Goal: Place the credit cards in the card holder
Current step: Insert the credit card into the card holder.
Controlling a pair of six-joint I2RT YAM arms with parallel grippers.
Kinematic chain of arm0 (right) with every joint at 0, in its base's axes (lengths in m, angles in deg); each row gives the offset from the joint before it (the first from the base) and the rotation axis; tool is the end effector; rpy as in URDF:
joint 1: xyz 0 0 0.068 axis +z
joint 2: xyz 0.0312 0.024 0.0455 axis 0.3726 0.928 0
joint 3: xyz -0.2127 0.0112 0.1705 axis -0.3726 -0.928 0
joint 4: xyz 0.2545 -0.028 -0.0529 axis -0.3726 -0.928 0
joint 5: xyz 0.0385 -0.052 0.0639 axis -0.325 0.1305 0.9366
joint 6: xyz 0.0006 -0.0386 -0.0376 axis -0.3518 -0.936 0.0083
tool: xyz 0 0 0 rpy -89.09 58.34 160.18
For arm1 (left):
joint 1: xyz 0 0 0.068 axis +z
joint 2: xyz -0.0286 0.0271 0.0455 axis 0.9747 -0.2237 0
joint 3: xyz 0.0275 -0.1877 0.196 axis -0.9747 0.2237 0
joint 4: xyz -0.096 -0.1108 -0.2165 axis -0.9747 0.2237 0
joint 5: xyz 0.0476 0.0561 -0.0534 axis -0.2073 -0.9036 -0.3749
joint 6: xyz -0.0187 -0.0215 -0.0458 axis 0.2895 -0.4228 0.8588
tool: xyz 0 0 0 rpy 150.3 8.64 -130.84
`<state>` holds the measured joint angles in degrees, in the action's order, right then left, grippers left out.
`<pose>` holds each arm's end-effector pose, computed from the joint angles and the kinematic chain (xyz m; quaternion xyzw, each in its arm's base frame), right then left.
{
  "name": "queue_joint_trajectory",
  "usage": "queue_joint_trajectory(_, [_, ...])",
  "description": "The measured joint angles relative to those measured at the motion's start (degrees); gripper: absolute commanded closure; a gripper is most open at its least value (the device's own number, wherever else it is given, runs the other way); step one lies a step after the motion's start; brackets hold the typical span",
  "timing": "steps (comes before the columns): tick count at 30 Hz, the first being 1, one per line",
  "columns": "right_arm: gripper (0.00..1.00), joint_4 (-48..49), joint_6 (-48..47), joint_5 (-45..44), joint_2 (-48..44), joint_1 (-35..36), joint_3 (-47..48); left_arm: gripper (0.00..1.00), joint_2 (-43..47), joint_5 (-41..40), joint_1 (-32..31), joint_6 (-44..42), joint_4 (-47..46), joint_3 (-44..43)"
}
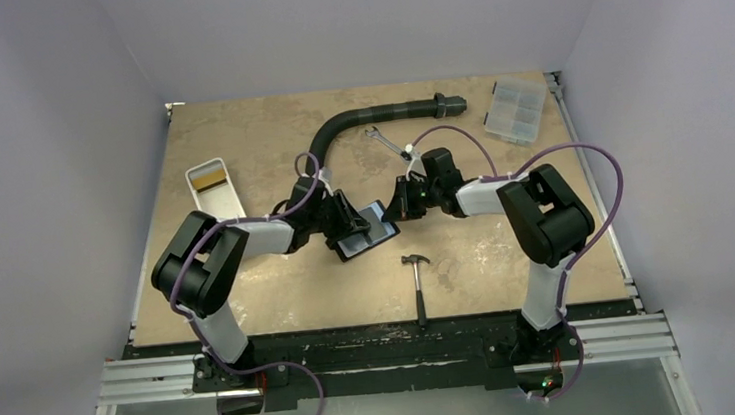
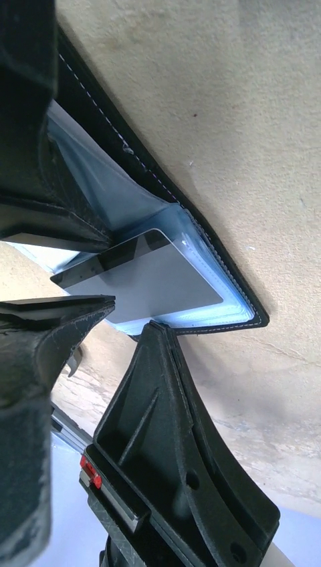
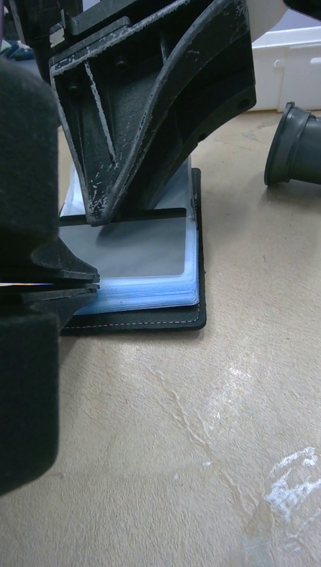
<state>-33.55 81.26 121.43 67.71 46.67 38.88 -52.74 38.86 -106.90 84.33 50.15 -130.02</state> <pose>0.3272 0.1723 0.1301 -0.0820 0.8797 0.4070 0.2319 0.2843 -0.1747 0.1282 -0.1320 0.8921 -0.3740 0.2167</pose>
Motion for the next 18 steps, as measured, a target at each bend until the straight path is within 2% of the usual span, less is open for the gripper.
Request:
queue_joint_trajectory(4, [0.99, 0.1, 0.0, 0.3, 0.1, -0.1, 0.0, 0.44, -0.2, 0.5, -0.2, -0.6, 1.8, -1.6])
queue_joint_trajectory(6, [0.98, 0.1, 0.0, 0.3, 0.1, -0.1, 0.0, 0.39, 0.3, 0.3, -0.7, -1.4, 2.5, -2.0])
queue_joint_trajectory(10, [0.97, 0.1, 0.0, 0.3, 0.1, -0.1, 0.0, 0.35, 1.5, -0.9, -1.6, -3.7, 4.5, -2.7])
queue_joint_trajectory(18, [0.96, 0.1, 0.0, 0.2, 0.0, -0.1, 0.0, 0.35, 3.8, -3.5, -1.8, -6.2, 11.3, -3.5])
